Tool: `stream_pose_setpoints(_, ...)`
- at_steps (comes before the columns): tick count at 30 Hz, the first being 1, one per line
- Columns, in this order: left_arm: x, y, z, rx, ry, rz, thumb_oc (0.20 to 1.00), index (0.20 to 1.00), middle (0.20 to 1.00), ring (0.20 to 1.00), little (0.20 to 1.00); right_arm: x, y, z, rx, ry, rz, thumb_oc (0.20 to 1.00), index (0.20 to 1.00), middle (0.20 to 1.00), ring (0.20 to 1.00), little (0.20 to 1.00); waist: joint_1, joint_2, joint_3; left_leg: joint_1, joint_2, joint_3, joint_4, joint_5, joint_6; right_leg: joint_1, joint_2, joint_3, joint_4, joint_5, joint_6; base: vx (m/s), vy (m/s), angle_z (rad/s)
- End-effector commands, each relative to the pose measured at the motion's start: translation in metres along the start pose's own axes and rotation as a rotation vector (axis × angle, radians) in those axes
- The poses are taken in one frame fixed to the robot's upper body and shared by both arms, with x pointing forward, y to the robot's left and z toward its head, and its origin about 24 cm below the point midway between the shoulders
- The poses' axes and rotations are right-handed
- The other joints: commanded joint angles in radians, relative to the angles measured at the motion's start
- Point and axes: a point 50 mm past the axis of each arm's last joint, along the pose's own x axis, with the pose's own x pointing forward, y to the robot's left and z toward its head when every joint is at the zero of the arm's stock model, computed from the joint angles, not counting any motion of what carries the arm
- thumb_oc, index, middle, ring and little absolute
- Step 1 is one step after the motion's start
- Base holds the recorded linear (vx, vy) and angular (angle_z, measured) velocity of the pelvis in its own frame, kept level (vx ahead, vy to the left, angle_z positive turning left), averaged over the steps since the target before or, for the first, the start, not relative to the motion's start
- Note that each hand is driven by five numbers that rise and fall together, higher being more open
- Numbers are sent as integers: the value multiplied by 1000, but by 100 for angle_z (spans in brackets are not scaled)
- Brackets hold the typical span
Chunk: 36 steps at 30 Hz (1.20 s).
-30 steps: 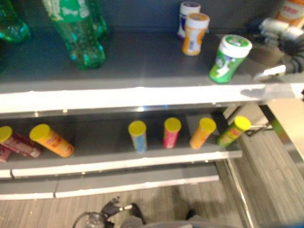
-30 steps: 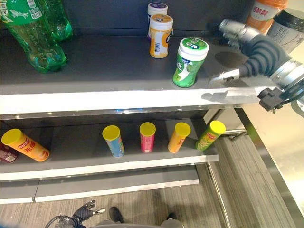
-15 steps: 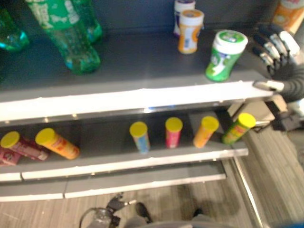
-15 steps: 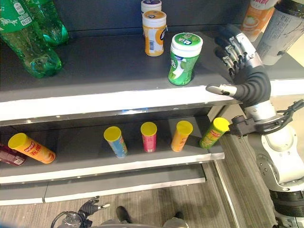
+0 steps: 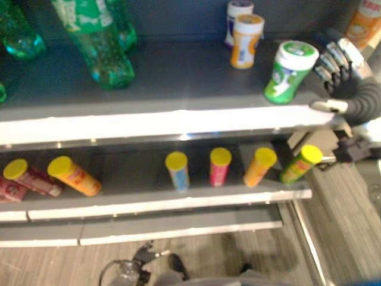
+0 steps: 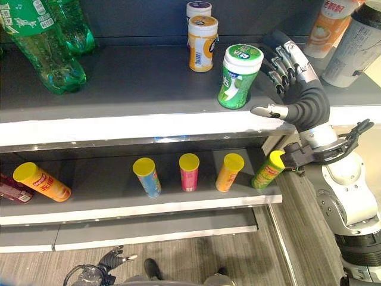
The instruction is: Put the goods on the table back onto the shelves and tidy them up.
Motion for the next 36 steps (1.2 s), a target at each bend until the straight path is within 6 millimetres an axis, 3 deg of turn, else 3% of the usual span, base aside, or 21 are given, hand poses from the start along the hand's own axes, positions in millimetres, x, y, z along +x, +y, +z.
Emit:
stream_pose_setpoints(1,7,10,21,7,-42,40,1000,1000,1000,1000,1000,18,3,20,16,-120,28,1000,1000,1000,1000,1000,32,1,-12,135,79,9,18,-124,-125,-42,-54,9,54,-5,20,0,0,0)
stream_pose_setpoints(36,7,7,22,0,-41,60,1000,1000,1000,1000,1000,33,34,8,49,-152,35,1000,1000,1000,1000,1000,49,12,-10,135,68,-5,17,-127,-115,-36,-72,-12,68,2,19,0,0,1)
